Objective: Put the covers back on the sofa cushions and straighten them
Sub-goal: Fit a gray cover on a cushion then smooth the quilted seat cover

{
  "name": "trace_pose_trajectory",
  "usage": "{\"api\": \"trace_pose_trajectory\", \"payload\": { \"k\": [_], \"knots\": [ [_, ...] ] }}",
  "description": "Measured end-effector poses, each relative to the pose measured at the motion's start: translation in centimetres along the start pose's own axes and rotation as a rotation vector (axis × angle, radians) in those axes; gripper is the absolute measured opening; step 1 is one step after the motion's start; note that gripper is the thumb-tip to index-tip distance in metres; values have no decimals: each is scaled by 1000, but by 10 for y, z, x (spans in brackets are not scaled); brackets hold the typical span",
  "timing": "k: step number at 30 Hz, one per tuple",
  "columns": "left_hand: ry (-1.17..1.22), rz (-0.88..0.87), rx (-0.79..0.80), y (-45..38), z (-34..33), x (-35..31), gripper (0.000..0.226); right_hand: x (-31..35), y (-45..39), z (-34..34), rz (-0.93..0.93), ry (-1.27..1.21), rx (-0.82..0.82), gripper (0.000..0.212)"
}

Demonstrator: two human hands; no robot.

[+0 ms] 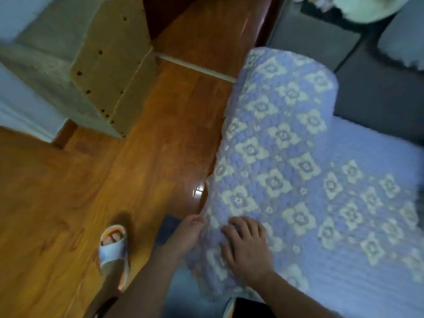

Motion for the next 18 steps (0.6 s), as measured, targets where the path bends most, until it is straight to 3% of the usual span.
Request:
{"api": "trace_pose_trajectory", "payload": {
  "k": [2, 4, 5, 7, 10, 13, 16, 18],
  "knots": [
    [-60, 86, 170, -11, -1, -2, 6, 3, -6, 1, -63, 2, -22, 29],
    [-252, 146, 299, -19, 2, -9, 21, 9, -10, -4, -142, 29, -40, 32],
    [-434, 146, 402, -26, 2, -3, 27, 19, 2, -14, -285, -21, -73, 32],
    [-522, 111, 416, -29, 9, -10, 20, 29, -4, -12, -376, -121, -126, 32],
    [-694, 105, 468, -31, -4, -17, 25, 57, 2, -23, -664, -338, -319, 36],
    [-829, 94, 382, -44, 10, 8, 64, 100, 40, -57, -971, -589, -624, 37],
    [-931, 233, 261, -39, 13, 48, 31, 144, 96, -127, -1487, -989, -775, 27],
    [-951, 348, 301, -41, 19, 81, 15, 174, 104, -189, -1689, -1482, -656, 23]
  ]
}}
Point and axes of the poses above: each hand's wrist, its own y-axis away from the middle knuckle, its own z-axis out of the back of the hand, x = y × z, the point moved 4 cm from there along -y, towards the middle knuckle, and after that the axes turned 14 degrees about x, right-handed, at the moved point
